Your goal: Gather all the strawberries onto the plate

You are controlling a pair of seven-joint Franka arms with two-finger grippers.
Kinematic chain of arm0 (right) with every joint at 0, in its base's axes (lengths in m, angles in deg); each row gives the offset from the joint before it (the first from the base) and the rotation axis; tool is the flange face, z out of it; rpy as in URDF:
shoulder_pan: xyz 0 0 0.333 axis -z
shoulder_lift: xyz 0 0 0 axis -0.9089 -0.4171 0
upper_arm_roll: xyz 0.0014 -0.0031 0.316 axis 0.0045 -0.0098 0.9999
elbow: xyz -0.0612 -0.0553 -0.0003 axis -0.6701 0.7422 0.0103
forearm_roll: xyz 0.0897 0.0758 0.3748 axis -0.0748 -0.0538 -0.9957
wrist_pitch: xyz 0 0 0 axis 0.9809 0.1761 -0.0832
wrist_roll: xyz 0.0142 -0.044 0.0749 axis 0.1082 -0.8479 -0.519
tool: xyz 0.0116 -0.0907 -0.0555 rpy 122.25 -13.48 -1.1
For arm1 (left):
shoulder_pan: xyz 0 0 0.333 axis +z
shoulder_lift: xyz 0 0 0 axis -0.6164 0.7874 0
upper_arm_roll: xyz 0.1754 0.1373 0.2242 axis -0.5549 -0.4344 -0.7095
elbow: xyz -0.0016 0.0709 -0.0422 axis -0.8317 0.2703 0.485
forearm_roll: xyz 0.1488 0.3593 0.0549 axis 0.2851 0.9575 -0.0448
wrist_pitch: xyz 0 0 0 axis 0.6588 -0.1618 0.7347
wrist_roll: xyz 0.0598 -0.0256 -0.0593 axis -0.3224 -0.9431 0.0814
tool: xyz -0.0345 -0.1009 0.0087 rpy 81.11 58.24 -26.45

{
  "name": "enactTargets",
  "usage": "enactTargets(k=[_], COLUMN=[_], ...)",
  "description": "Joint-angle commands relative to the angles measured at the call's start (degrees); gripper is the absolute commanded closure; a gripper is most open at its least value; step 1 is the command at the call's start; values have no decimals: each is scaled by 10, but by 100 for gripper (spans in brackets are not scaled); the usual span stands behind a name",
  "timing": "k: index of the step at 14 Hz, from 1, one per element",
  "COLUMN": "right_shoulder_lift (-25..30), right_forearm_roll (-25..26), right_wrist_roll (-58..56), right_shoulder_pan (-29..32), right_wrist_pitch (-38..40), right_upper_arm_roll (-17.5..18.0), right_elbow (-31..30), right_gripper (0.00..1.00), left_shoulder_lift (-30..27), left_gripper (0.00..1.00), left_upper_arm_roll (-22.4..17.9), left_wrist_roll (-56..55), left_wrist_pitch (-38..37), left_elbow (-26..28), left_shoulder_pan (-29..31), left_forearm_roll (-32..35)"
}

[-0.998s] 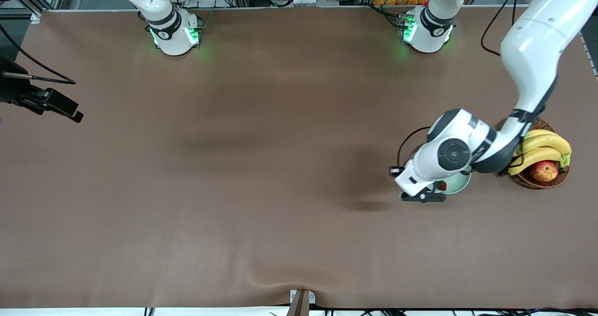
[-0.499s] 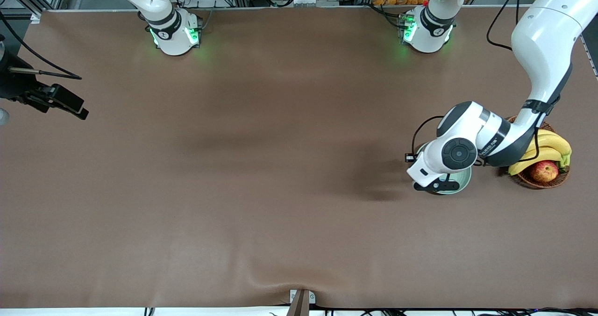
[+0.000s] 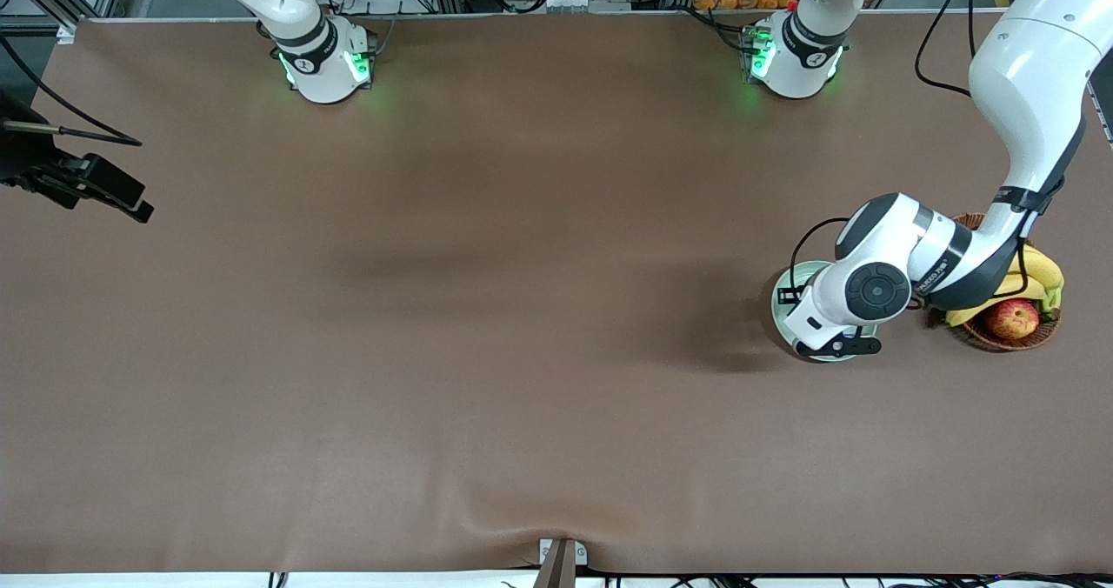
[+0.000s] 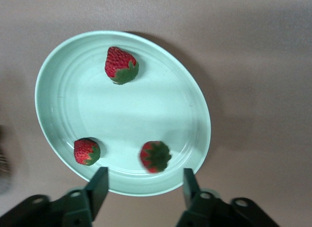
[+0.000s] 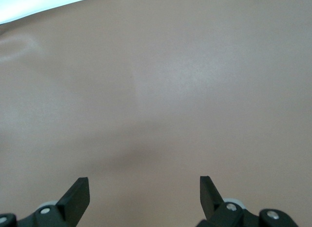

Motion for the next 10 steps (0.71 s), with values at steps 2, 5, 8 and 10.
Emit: enactTargets(k=[2,5,8,10], right_shoulder_lift=[8,9,9,8], right_forearm_roll=[9,9,9,7], right_wrist_roll=[4,4,4,4], right_shoulder_pan=[4,4,7,11], right_wrist_pitch=[5,6,8,8], right_upper_arm_roll=[0,0,-1,-1], right_elbow=[-2,-3,-3,-3], right_gripper=[0,0,0,0], left_shoulder_lift=[-43,-84,-129,-139], left_gripper=[0,0,0,0], left_upper_arm_roll=[25,46,66,81], left_wrist_roll=[-8,-7,-7,-3], left_wrist_pitch=[-6,-20,-78,-128], left_elbow=[-36,-84,-146,-192], left_shoulder_pan=[3,3,3,3], left_forearm_roll=[-17,-47,-80,-95])
